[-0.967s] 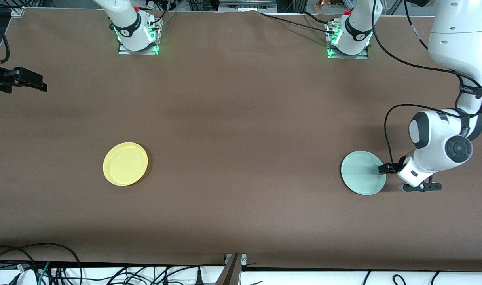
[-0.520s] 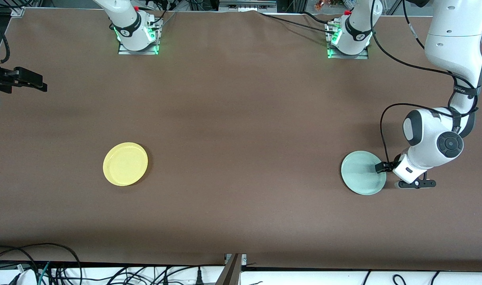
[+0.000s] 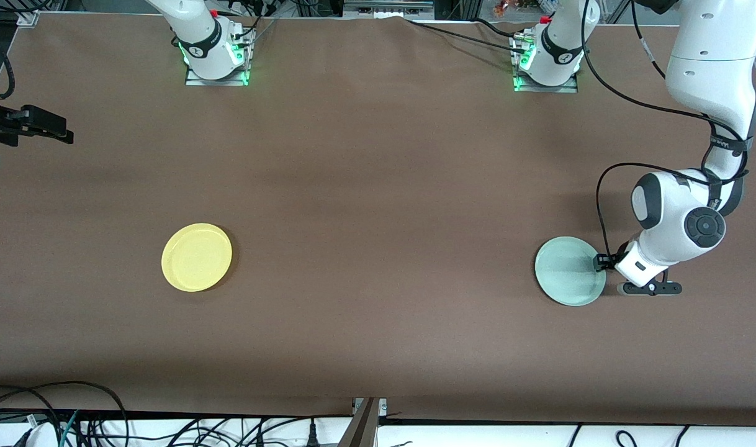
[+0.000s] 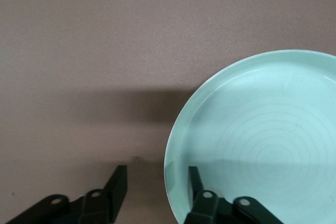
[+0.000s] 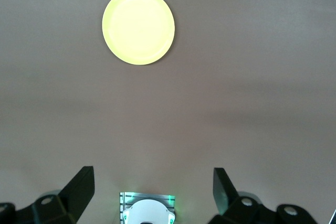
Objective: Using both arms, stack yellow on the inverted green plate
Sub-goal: 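Close the left gripper on the green plate's rim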
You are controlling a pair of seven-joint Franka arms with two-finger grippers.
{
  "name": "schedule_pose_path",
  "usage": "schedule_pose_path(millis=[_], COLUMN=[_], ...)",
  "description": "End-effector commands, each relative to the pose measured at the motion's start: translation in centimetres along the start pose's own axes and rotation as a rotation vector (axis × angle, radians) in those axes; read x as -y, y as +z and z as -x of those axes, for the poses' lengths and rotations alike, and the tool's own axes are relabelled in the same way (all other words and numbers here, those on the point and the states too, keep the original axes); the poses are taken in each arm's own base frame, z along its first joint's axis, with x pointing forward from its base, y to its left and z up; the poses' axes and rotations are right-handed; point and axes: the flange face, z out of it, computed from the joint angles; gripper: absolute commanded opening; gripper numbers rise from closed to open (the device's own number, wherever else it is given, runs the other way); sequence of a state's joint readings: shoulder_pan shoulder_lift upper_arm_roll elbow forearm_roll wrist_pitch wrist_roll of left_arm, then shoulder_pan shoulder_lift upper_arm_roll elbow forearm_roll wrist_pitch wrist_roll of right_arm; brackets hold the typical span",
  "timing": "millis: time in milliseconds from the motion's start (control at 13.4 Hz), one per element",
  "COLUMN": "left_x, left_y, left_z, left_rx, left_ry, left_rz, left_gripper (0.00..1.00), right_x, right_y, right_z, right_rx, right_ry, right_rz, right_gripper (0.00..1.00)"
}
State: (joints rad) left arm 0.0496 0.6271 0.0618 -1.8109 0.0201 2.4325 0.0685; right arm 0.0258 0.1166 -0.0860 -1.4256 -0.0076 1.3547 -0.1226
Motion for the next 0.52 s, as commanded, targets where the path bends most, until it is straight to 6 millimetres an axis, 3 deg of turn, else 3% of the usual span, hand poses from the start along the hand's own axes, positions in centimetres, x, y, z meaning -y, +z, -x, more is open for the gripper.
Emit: schedule_pose_path(millis=[0,446], left_x=[0.05,-0.05], left_y=[0.39,0.48], left_z=[0.21,0.02], left_rx=[-0.004,-0.005], left_ry=[0.026,0.025], left_rz=[0.001,0.001], left_gripper=[0.48,0.43], right_x=[-0.31,-0.31], right_y=[-0.35,-0.35], right_z=[-0.05,-0.05], right_rx=[-0.004,-0.004], right_ry=[0.005,0.005], right_rz=[0.004,0.004], right_gripper=[1.00,1.00])
